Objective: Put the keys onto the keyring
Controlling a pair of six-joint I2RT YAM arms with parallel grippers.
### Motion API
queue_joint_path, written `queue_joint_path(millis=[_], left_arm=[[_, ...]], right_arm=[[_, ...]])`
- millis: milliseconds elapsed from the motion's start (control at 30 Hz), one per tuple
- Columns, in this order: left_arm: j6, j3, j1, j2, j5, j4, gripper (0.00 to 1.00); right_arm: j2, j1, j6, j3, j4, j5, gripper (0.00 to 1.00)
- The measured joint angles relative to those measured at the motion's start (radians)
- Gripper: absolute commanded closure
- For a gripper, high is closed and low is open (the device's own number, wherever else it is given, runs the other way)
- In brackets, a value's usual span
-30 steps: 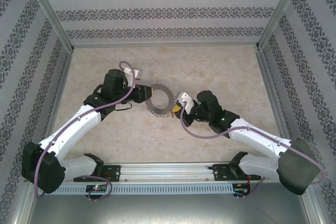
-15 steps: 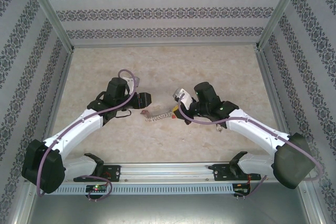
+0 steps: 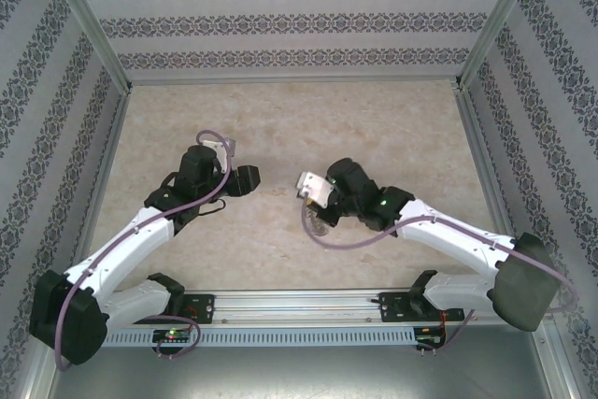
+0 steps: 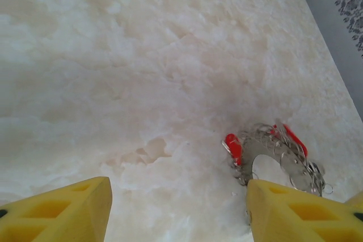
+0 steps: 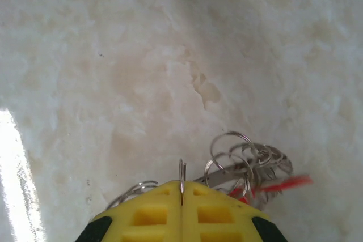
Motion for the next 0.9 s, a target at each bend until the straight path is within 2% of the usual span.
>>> queue_joint_path(millis=[67, 133, 233, 367, 433, 567, 767, 900], left_arm=[[0.02, -0.01, 0.0, -0.029, -0.001, 0.018, 0.38], [0.046, -0.018, 0.0, -0.052, 0.009, 0.043, 0.39], [0.105, -0.029, 0.0, -0.076, 0.055, 0.09, 0.44], [0.226, -0.053, 0.0, -0.1, 0.186, 0.159, 0.52], [0.304, -0.061, 0.0, -0.108, 0.275, 0.177, 0.57], [0.462, -0.061, 0.0, -0.11, 0.426, 0.182, 0.59], [0.663, -0.025, -0.001, -0.089, 0.573, 0.129, 0.6], [0.779, 0.004, -0.022, -0.055, 0.622, 0.093, 0.6]], right_arm=[[-0.001, 0.036, -0.053, -0.01, 0.026, 0.038, 1.0], [-0.007, 0.026, -0.073, -0.017, 0.036, 0.024, 1.0], [-0.024, -0.045, -0.072, -0.021, 0.041, -0.1, 1.0], [-0.033, -0.14, -0.048, -0.024, 0.065, -0.324, 1.0], [-0.033, -0.158, -0.047, -0.027, 0.074, -0.409, 1.0], [-0.03, -0.18, -0.048, -0.027, 0.085, -0.527, 1.0], [-0.026, -0.183, -0.09, -0.027, 0.076, -0.579, 1.0], [-0.026, -0.182, -0.132, -0.027, 0.069, -0.58, 1.0]])
